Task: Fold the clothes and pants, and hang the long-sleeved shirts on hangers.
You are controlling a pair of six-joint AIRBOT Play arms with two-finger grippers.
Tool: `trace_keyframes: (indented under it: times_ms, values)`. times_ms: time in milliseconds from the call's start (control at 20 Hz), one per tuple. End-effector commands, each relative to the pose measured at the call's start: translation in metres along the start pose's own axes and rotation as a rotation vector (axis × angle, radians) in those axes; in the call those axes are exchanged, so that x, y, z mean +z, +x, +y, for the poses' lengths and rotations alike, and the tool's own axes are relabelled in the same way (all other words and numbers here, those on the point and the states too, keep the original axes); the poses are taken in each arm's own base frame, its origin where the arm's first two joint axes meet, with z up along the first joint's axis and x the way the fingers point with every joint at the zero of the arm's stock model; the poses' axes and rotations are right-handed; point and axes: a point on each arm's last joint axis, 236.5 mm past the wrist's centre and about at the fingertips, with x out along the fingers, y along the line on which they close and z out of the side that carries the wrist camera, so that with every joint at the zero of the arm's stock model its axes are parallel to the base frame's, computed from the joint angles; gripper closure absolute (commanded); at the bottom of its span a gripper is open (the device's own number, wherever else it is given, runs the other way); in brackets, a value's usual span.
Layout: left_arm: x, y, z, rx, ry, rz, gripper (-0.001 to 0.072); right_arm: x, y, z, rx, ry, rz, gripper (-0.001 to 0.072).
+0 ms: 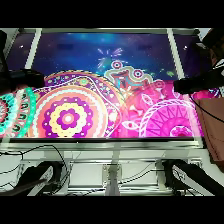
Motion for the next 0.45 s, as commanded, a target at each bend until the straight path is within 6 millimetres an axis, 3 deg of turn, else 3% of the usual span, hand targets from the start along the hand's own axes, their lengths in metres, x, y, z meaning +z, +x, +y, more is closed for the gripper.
trace_keyframes:
  times_ms: [0,100,400]
  values:
    - [0.000,0.000,0.000,0.001,0.000,-0.001,0.0701,-0.001,0.001,-0.054,-0.231,0.308,-0.035,0.0688]
    - [0.000,0.000,0.000,0.001,0.000,-0.001,0.0701,-0.005,0.003,-0.069,-0.236,0.474,-0.044,0.0688]
    - [0.000,0.000,0.000,0.001,0.000,-0.001,0.0701,-0.006,0.003,-0.072,-0.232,0.494,-0.044,0.0687]
